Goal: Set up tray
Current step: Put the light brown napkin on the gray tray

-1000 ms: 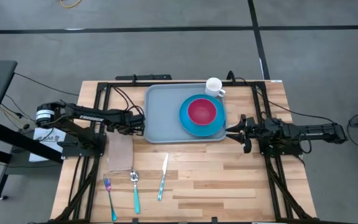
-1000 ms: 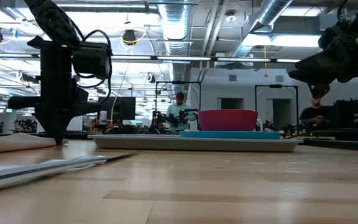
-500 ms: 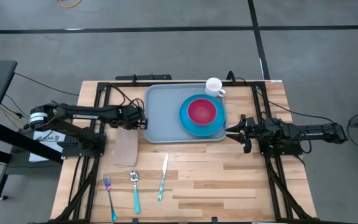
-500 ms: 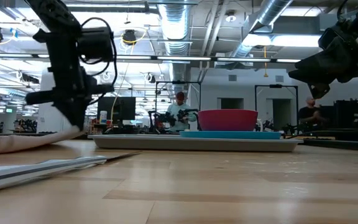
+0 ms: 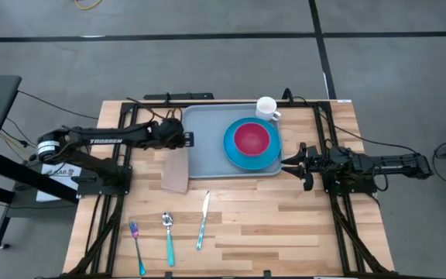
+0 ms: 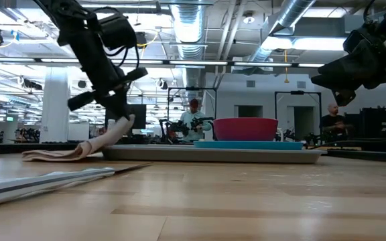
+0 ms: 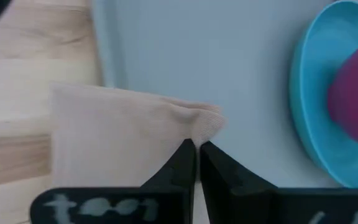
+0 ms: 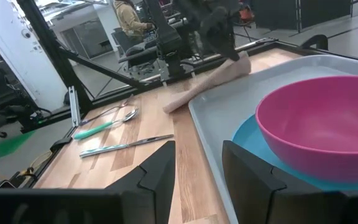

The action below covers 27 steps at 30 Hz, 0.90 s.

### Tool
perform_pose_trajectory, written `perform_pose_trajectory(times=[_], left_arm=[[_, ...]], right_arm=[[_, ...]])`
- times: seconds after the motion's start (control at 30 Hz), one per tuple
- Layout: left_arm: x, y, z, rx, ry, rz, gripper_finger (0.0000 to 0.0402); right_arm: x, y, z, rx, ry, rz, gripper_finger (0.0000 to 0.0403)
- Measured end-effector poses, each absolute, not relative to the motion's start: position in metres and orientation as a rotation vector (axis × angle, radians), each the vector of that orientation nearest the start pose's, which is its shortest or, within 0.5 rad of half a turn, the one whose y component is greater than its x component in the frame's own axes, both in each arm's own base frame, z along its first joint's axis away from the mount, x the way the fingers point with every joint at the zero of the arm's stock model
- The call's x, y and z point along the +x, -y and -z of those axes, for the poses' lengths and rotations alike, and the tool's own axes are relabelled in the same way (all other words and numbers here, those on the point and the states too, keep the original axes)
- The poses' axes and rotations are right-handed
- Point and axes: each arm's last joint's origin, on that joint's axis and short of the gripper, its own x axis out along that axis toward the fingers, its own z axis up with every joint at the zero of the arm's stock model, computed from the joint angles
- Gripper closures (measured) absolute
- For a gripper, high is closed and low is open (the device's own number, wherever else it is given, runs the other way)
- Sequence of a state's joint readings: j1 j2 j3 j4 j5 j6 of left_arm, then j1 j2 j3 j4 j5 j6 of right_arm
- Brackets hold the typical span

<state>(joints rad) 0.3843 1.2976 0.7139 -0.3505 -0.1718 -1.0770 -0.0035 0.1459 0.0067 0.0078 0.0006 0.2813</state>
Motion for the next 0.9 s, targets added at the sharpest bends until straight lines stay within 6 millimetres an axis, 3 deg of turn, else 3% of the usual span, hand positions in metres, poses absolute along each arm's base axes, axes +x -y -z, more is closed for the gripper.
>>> perform_pose_trajectory(times=[0.3, 0.73, 0.9], left_arm=[[0.249, -0.119, -0.192, -1.08, -0.508, -0.926, 0.0401], [0.316, -0.173, -0.19, -0.975, -0.577, -0.861, 0.0401], [0.326, -0.194, -0.178, -1.002, -0.605, -0.893, 0.0401]], right_arm=[[0.106, 0.0, -0.155, 0.281, -0.13, 0.022, 0.028], [0.106, 0.0, -0.155, 0.281, -0.13, 0.022, 0.028], [0.106, 0.0, -0.155, 0.281, -0.13, 0.022, 0.028]])
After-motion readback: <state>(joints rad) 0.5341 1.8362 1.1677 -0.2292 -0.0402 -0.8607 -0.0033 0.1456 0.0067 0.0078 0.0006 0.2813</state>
